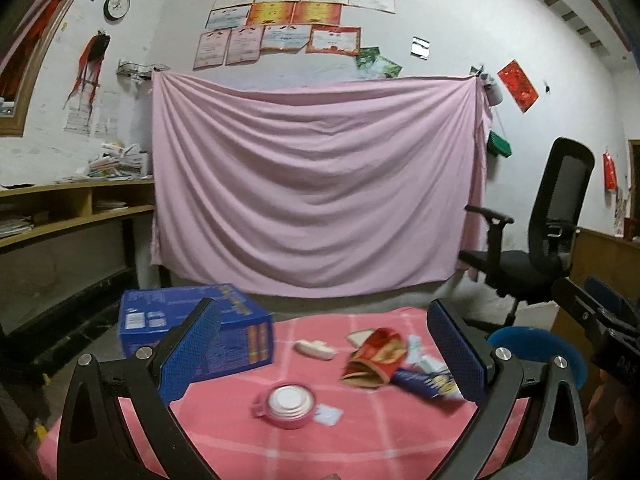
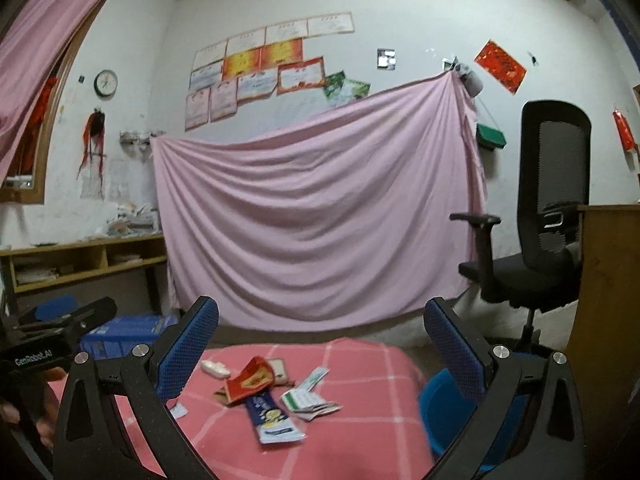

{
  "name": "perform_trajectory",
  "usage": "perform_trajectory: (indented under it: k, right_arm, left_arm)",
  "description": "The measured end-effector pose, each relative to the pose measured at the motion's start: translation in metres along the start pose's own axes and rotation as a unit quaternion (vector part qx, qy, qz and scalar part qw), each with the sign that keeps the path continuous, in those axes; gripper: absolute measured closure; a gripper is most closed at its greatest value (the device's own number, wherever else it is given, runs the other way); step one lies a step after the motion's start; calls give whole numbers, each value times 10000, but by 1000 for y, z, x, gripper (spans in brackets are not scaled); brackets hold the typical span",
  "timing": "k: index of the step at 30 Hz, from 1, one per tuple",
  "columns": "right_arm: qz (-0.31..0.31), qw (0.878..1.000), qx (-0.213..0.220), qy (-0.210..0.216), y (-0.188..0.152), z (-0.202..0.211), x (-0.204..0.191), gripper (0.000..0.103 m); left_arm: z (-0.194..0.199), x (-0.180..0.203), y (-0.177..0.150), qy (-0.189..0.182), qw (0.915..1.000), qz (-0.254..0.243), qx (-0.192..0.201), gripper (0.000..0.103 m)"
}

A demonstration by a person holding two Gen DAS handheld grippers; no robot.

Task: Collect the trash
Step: 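Move both tools back over the table toward the remaining items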

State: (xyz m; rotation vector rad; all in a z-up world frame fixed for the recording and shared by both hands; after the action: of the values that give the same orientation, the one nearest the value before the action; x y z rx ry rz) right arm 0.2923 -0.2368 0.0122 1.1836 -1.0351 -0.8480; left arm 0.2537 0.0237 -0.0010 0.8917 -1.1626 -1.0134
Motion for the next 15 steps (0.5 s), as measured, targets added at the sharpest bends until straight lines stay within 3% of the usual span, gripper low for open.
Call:
perform_trajectory:
  k: [7,15]
  right_arm:
    - [146,9984,-519,198,-19,-22,-25,0]
    - [125,9854,-1576,626,-41,-59,-40,0]
  left_arm:
    - [-13,-34,-18,247,9990,159,-349,2]
    - [-45,-48,-37,675,9912,138,-1134,2]
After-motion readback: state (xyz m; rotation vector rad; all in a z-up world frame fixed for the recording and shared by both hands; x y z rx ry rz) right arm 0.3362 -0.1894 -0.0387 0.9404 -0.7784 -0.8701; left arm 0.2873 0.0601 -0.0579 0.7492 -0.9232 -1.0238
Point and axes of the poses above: each gripper's, at about its wrist camera, not at the fingertips, and z roughly against the way its jaws point, x to its right, y to its top, the point moved 4 cm from there along -z, roughly the way its jaws point, and after that the axes turned 13 degrees about z, right-handed, at the moved point
